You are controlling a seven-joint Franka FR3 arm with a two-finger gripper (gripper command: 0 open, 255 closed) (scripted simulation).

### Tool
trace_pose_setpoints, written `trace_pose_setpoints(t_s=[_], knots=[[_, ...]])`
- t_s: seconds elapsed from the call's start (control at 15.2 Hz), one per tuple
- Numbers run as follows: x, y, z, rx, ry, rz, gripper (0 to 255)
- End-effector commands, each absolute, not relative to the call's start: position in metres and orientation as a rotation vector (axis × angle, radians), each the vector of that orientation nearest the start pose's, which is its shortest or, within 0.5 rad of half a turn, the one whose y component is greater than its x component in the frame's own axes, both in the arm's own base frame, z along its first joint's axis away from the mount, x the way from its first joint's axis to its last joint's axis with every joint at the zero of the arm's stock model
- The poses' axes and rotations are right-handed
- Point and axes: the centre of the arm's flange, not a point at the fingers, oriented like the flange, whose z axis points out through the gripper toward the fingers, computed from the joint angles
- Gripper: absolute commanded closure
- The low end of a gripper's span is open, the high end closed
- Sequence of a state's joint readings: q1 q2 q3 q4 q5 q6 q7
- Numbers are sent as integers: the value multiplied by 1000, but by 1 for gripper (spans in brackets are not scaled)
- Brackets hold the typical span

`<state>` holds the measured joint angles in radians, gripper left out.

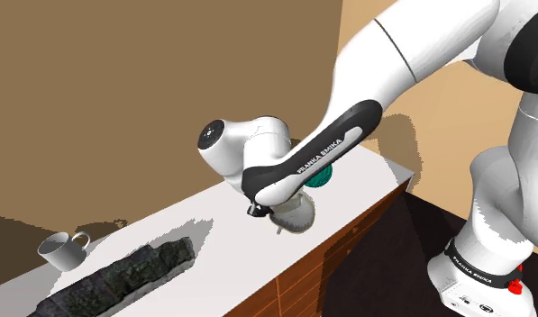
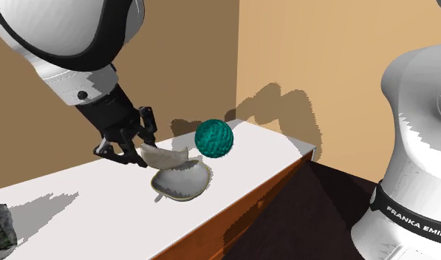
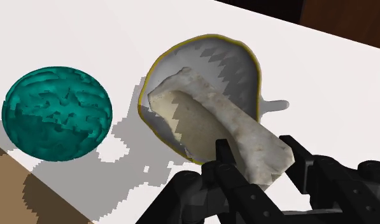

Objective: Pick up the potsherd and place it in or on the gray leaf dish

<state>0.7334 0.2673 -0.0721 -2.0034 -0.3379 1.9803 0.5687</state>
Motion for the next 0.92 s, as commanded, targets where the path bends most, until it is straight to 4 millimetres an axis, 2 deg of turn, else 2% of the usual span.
trace_pose_setpoints(t_s=[0.0, 0.53, 0.73, 0.86], knots=[[459, 332, 318, -3524, -485, 105, 255], [459, 332, 358, -3524, -485, 105, 255], [470, 299, 368, -3524, -485, 105, 255], [470, 299, 357, -3524, -485, 105, 255]])
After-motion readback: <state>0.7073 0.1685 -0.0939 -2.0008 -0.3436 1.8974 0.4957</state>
